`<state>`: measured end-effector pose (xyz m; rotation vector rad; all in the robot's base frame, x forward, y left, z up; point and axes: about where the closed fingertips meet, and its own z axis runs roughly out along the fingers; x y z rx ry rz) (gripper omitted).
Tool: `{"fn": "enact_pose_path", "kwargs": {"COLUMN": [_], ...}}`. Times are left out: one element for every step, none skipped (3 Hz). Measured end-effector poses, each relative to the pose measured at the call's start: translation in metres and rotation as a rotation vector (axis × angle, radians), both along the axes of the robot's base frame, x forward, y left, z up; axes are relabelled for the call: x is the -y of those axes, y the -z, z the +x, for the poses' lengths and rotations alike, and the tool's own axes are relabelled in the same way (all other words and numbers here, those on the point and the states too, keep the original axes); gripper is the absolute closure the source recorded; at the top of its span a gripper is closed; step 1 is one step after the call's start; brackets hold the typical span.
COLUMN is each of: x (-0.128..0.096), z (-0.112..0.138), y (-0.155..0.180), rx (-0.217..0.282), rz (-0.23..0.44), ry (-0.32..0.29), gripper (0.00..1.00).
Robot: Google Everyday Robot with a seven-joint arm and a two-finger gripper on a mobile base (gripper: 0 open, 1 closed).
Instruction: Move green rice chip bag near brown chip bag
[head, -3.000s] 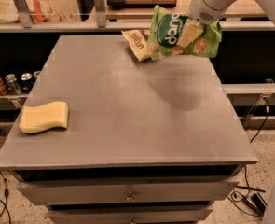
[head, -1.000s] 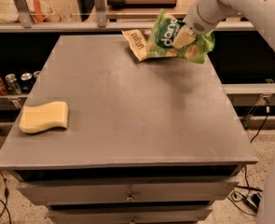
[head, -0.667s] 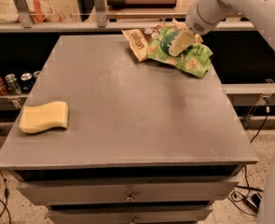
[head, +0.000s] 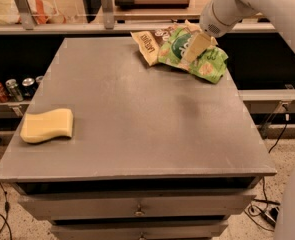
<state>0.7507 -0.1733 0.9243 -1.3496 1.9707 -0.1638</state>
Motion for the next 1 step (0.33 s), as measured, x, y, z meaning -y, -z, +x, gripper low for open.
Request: {"fn": "enact_pose_path", "kwargs": {"x": [-0.0028], "z": [-0.0021], "y": [0.0023], "rx": [-0.019], "rz": [0.017], "ry": [-0.043], "gripper": [0.0]}}
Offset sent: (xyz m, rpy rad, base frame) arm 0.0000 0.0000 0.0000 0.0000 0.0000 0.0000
